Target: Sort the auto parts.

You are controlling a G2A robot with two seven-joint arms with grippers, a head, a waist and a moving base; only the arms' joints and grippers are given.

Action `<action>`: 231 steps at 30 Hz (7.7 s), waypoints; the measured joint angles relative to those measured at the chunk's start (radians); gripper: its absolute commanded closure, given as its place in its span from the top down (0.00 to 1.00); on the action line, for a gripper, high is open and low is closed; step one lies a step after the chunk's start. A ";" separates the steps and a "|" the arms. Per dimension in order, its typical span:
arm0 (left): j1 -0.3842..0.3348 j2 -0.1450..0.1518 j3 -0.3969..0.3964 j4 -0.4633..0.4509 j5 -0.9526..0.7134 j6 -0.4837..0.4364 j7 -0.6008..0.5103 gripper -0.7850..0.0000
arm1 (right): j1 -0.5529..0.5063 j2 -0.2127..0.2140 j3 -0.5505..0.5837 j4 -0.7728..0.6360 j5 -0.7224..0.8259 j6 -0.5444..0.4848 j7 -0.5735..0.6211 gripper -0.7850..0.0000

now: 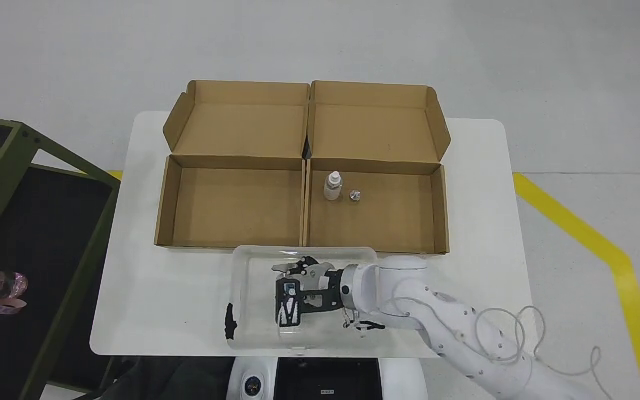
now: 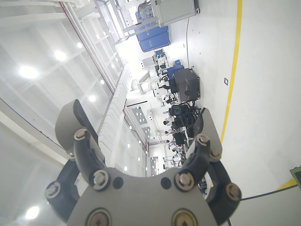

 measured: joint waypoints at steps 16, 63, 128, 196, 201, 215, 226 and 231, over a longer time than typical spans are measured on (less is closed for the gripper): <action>0.000 0.000 0.000 0.000 0.000 0.000 0.000 1.00 | 0.037 -0.022 -0.021 0.079 -0.003 -0.015 0.010 0.44; 0.000 0.000 0.000 0.000 0.000 0.000 0.000 1.00 | 0.103 -0.097 -0.110 0.263 0.013 -0.039 0.018 0.42; 0.000 0.000 0.000 0.000 0.000 0.000 0.000 1.00 | 0.026 -0.064 0.197 0.102 0.283 0.013 -0.215 0.00; 0.000 0.000 0.000 0.000 0.000 0.000 0.000 1.00 | 0.373 -0.229 -0.041 0.537 0.218 0.265 -0.183 0.00; 0.000 0.000 0.000 0.000 0.000 0.000 0.000 1.00 | 0.409 -0.257 -0.069 0.604 0.211 0.283 -0.168 0.00; 0.000 0.000 0.000 0.000 0.000 0.000 0.000 1.00 | 0.470 -0.325 -0.133 0.723 0.156 0.332 -0.115 0.00; 0.000 0.000 0.000 0.000 0.000 0.000 0.000 1.00 | 0.493 -0.370 -0.166 0.783 0.104 0.345 -0.074 0.08; 0.000 0.000 0.000 0.000 0.000 0.000 0.000 1.00 | 0.499 -0.387 -0.170 0.809 0.091 0.346 -0.057 0.20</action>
